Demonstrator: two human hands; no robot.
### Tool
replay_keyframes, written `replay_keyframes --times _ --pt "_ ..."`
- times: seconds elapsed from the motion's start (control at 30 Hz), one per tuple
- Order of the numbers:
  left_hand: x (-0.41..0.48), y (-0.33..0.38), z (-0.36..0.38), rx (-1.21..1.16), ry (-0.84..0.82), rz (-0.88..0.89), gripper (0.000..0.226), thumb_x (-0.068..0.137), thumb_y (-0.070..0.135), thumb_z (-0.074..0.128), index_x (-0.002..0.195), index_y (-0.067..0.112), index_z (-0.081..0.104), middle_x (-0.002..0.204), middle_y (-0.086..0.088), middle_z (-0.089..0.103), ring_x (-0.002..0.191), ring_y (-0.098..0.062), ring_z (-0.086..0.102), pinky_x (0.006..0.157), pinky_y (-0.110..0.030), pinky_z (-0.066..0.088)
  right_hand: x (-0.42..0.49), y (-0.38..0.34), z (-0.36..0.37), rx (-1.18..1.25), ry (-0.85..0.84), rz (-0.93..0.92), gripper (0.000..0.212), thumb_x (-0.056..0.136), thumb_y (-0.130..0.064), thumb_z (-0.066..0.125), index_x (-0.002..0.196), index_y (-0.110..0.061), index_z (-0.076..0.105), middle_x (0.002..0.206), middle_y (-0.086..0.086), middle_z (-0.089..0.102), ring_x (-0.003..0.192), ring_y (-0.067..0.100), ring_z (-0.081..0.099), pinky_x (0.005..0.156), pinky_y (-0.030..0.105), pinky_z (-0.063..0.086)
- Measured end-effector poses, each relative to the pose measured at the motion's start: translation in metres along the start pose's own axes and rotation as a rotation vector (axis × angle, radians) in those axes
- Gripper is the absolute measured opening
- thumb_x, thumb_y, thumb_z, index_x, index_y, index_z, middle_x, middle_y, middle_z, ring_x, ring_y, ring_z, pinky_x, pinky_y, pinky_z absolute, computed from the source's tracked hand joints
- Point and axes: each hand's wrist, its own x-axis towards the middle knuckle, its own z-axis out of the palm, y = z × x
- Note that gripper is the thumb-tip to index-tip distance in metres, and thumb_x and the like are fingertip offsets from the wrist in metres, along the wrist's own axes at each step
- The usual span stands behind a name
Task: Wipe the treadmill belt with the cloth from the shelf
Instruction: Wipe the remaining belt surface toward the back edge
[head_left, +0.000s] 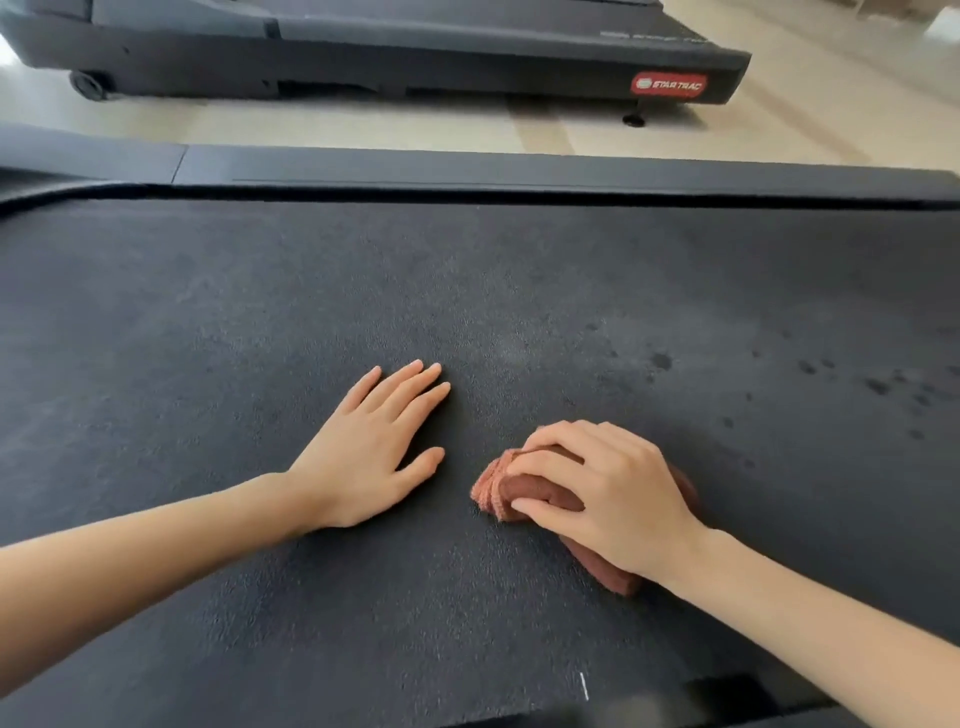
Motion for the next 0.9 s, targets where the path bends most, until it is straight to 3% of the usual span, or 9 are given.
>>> replay_keyframes --times 0.33,0.53,0.7,0.8,0.9 --pt "0.000 -0.001 0.005 0.015 0.033 0.024 0.067 0.092 0.053 0.031 0.143 0.011 0.041 0.152 -0.005 0.033 0.143 -0.021 0.023 0.112 -0.044 0.014 0.067 0.047 0.028 -0.025 0.037 0.210 0.025 0.081 -0.047 0.056 0.095 -0.032 0.070 0.095 -0.013 0.065 0.083 0.011 0.064 0.066 0.023 0.043" --pt "0.002 0.000 0.002 0.017 0.029 0.015 0.067 0.089 0.053 0.034 0.140 0.011 0.045 0.150 -0.005 0.037 0.141 -0.022 0.027 0.111 -0.043 0.015 0.124 0.094 0.043 -0.068 0.022 0.409 0.021 0.084 -0.045 0.063 0.101 -0.035 0.069 0.104 -0.011 0.065 0.098 0.015 0.061 0.070 0.027 0.040" --pt "0.002 0.001 -0.001 0.010 -0.008 0.012 0.067 0.089 0.055 0.033 0.140 0.012 0.046 0.149 -0.005 0.039 0.140 -0.022 0.029 0.112 -0.042 0.014 0.117 0.086 0.043 -0.171 -0.005 0.497 0.025 0.090 -0.043 0.057 0.111 -0.032 0.065 0.111 -0.005 0.063 0.103 0.019 0.059 0.076 0.030 0.042" --pt "0.006 -0.001 -0.005 0.015 -0.015 0.042 0.072 0.089 0.057 0.028 0.142 0.012 0.043 0.151 -0.005 0.034 0.142 -0.021 0.024 0.117 -0.042 0.013 0.090 0.062 0.035 -0.170 -0.012 0.473 0.025 0.090 -0.040 0.058 0.111 -0.030 0.066 0.109 -0.005 0.063 0.100 0.019 0.060 0.075 0.029 0.041" --pt "0.020 0.005 -0.010 0.046 -0.003 0.093 0.075 0.088 0.059 0.024 0.143 0.009 0.041 0.153 -0.008 0.030 0.144 -0.022 0.020 0.116 -0.045 0.011 0.041 0.034 0.016 -0.134 0.034 0.324 0.023 0.084 -0.039 0.058 0.102 -0.028 0.068 0.100 -0.007 0.065 0.084 0.017 0.062 0.070 0.025 0.041"
